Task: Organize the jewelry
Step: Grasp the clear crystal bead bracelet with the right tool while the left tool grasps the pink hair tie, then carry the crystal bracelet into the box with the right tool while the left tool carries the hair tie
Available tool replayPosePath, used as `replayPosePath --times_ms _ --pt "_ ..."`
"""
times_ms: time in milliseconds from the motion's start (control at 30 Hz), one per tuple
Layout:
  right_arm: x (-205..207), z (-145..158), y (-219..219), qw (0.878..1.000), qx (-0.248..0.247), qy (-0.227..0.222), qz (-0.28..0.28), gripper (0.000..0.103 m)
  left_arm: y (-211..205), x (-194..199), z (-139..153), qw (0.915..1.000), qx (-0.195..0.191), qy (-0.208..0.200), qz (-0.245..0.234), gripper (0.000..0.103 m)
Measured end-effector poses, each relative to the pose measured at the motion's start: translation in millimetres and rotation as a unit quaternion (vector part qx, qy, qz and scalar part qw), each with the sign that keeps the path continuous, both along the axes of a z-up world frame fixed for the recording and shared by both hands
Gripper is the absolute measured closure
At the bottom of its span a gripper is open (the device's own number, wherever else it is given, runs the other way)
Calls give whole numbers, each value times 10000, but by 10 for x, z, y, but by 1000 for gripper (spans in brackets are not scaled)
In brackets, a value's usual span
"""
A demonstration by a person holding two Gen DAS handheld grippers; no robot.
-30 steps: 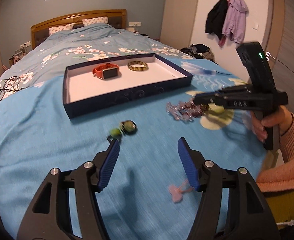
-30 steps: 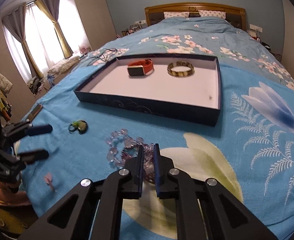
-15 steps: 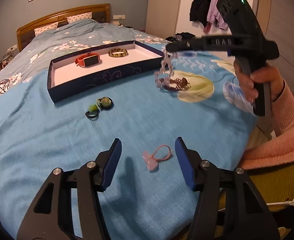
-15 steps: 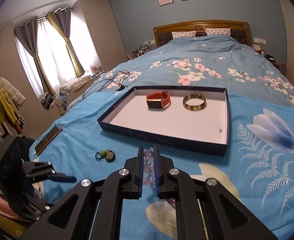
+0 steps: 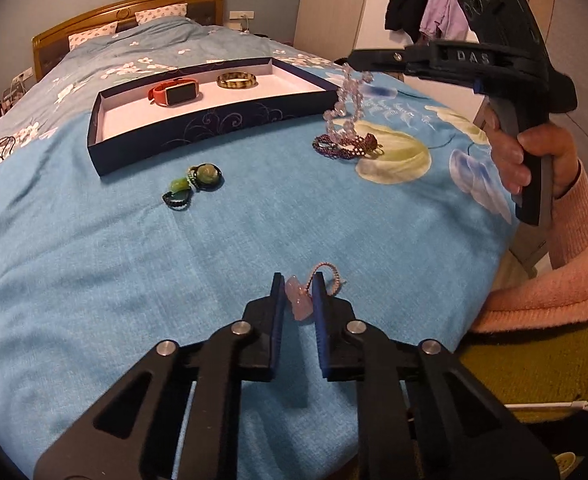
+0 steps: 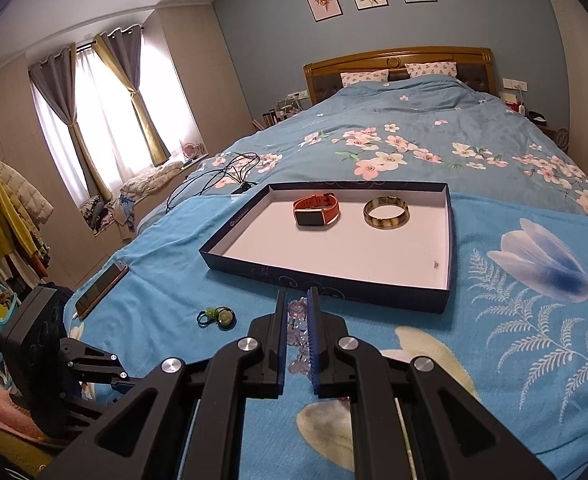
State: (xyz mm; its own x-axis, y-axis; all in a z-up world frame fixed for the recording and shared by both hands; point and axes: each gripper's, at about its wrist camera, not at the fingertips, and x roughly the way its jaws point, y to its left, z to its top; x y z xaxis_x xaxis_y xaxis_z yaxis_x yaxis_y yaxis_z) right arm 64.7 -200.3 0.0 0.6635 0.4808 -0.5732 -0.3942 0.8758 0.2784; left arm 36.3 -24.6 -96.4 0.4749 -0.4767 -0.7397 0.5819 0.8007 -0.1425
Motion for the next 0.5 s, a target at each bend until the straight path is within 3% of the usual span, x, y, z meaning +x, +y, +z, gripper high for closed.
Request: replayPosePath --times_ms 500 --pt "21 50 -41 9999 30 -143 -75 95 121 413 282 9968 -543 -268 528 89"
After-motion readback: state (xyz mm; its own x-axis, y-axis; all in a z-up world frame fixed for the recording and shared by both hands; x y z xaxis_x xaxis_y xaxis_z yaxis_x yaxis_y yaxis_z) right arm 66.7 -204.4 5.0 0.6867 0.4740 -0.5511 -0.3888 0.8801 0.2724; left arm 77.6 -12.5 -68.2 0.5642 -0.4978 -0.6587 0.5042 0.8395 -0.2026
